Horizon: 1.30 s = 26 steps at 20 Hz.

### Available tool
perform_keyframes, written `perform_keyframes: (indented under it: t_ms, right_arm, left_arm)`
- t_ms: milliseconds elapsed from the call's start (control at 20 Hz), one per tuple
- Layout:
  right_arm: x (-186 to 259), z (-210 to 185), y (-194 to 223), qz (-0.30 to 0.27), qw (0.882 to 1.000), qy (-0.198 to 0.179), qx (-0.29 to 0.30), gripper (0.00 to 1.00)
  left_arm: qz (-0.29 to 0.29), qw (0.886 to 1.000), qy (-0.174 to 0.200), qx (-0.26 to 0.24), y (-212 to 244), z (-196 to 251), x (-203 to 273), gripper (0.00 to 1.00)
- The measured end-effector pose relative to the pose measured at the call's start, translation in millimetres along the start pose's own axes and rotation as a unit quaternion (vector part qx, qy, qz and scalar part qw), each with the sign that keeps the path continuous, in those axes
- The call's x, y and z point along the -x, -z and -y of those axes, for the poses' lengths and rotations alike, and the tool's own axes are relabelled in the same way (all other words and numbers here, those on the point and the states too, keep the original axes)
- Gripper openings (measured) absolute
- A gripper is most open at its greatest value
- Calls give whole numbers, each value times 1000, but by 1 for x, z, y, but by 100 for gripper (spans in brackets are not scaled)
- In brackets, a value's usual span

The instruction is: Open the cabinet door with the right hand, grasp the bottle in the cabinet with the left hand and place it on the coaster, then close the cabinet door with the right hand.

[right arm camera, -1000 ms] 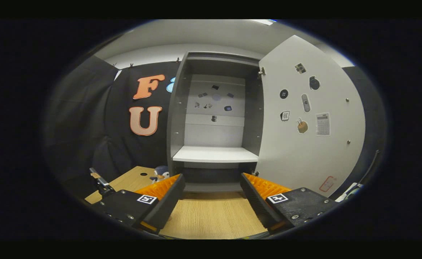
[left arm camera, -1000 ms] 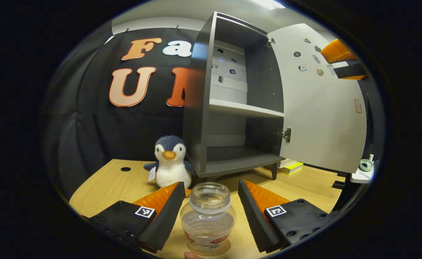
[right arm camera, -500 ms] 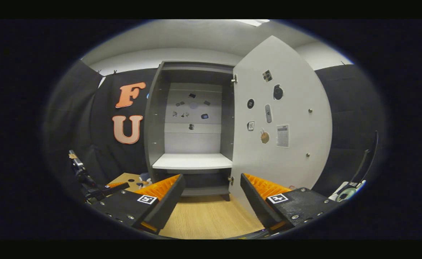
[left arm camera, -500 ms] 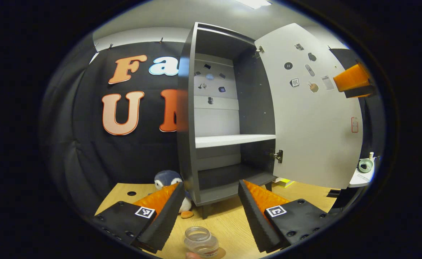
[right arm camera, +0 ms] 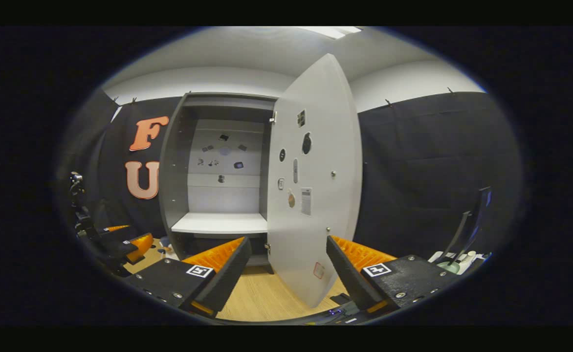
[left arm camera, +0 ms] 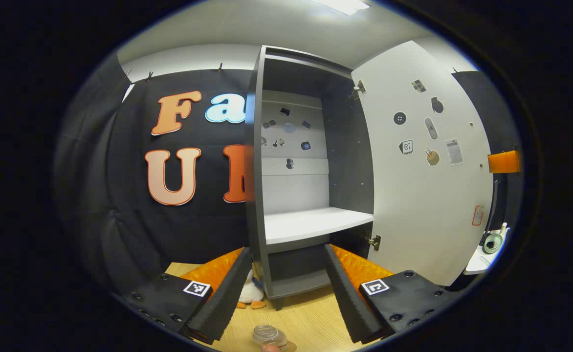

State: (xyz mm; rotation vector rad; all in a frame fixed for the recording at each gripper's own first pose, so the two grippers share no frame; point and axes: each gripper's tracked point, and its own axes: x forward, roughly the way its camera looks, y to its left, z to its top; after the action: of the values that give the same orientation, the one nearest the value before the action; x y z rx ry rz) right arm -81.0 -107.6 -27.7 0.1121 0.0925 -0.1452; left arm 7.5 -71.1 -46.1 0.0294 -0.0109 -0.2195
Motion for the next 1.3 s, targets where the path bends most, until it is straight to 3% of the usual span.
perform_keyframes:
  t_ms: [300, 600, 1000, 1050, 1300]
  right_arm:
    - [-2, 77, -3, -12, 998, 52, -32, 95]
    - [-19, 135, -6, -13, 996, 84, -33, 95]
    - [-59, 121, -7, -22, 999, 12, -36, 98]
    - [-59, 119, -6, -23, 999, 7, -37, 92]
    - [-46, 103, -5, -24, 999, -2, -35, 90]
  left_arm:
    - [13, 1000, -6, 9, -36, 11, 7, 95]
    - [3, 999, -21, 27, -39, 16, 6, 96]
    - [-9, 999, -44, 24, -51, 13, 9, 96]
    - [-8, 999, -45, 23, -52, 11, 9, 94]
    - [-1, 998, -55, 25, -54, -4, 6, 94]
